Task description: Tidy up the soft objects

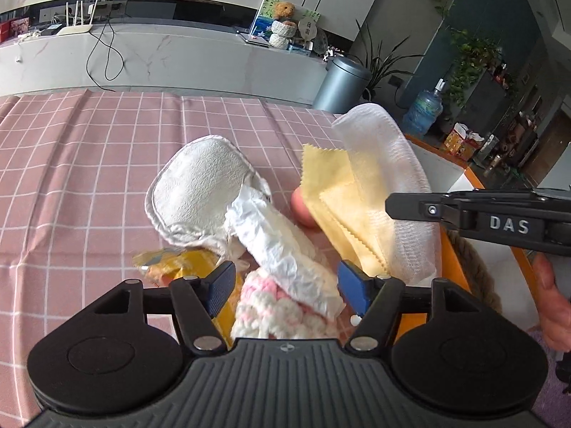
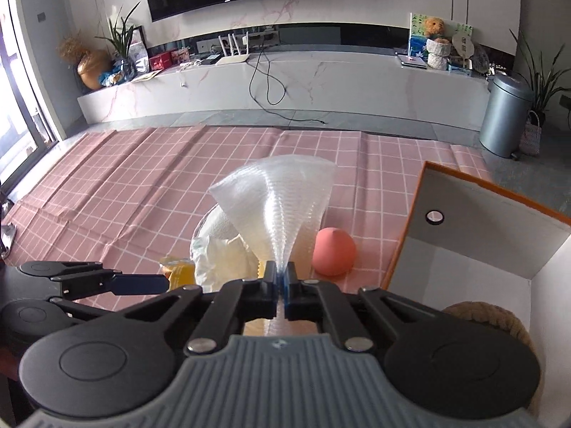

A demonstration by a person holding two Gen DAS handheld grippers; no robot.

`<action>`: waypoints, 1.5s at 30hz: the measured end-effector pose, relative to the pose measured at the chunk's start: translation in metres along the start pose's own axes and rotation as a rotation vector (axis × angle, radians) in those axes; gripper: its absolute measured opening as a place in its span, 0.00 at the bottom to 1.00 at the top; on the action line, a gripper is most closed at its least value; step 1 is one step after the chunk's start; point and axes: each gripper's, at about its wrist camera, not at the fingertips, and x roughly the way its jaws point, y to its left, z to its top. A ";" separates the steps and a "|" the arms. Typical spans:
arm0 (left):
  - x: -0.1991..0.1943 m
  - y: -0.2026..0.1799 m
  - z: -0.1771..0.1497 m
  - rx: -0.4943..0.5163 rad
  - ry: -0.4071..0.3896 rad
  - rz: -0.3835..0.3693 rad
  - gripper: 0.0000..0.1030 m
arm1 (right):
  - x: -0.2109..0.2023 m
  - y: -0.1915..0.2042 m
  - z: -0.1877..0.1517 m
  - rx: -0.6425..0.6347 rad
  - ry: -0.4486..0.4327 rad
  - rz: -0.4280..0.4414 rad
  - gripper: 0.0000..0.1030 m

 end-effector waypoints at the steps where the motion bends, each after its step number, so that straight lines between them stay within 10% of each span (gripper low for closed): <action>1: 0.001 -0.002 0.002 0.001 -0.002 0.006 0.75 | -0.001 -0.003 0.001 0.014 -0.003 0.011 0.00; 16: -0.043 0.007 -0.005 -0.152 -0.085 -0.128 0.69 | 0.005 0.013 -0.018 0.056 0.034 0.159 0.00; 21: -0.040 0.017 -0.007 -0.217 -0.048 -0.080 0.72 | 0.029 0.038 -0.042 0.025 0.075 0.137 0.03; 25: -0.029 0.014 -0.010 -0.247 0.009 -0.055 0.73 | 0.030 0.048 -0.046 -0.030 0.064 0.087 0.35; 31: -0.018 0.008 -0.013 -0.304 0.038 -0.060 0.74 | 0.005 0.045 -0.046 -0.163 0.074 0.048 0.51; 45: 0.030 -0.052 -0.004 -0.090 0.103 0.151 0.77 | -0.034 0.023 -0.039 -0.395 0.095 -0.071 0.55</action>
